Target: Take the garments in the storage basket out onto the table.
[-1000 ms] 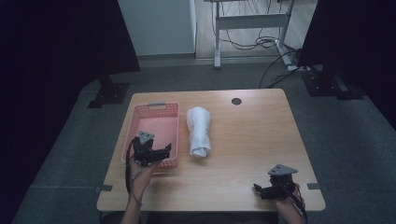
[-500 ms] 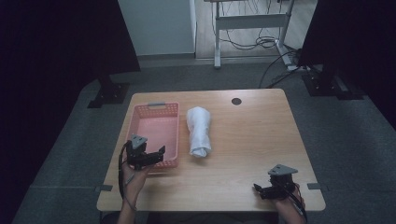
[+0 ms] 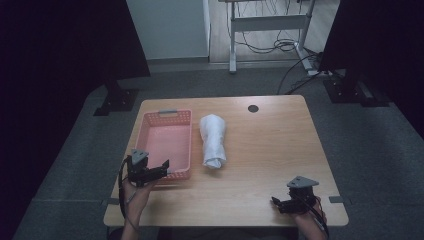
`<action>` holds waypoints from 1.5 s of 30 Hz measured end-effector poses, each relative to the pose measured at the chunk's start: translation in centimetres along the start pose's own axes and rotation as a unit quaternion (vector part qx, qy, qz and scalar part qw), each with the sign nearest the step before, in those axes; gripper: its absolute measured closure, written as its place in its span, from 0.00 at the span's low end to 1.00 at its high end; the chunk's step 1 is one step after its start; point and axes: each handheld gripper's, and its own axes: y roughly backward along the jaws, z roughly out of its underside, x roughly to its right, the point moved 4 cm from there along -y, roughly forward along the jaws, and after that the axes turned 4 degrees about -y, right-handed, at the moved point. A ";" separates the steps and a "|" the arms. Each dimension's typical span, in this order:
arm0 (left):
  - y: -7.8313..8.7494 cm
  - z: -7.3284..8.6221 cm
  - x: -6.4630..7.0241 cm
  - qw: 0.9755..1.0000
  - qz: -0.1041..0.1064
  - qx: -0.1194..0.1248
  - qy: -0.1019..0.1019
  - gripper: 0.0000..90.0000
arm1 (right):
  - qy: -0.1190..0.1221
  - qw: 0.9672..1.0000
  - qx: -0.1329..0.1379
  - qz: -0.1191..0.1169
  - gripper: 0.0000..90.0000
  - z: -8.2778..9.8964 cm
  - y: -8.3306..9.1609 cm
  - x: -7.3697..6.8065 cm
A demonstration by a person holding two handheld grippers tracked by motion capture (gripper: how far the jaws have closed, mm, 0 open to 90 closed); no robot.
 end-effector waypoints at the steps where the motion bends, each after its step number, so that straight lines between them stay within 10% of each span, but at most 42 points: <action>1: 0.1 0.1 -0.1 1.000 -0.002 0.000 0.001 0.09 | 0.000 1.000 0.000 0.000 0.04 0.0 0.0 0.0; 45: 3.6 6.0 -5.9 0.998 -0.050 0.007 0.045 0.09 | -0.001 1.000 0.000 0.001 0.04 0.0 0.0 0.0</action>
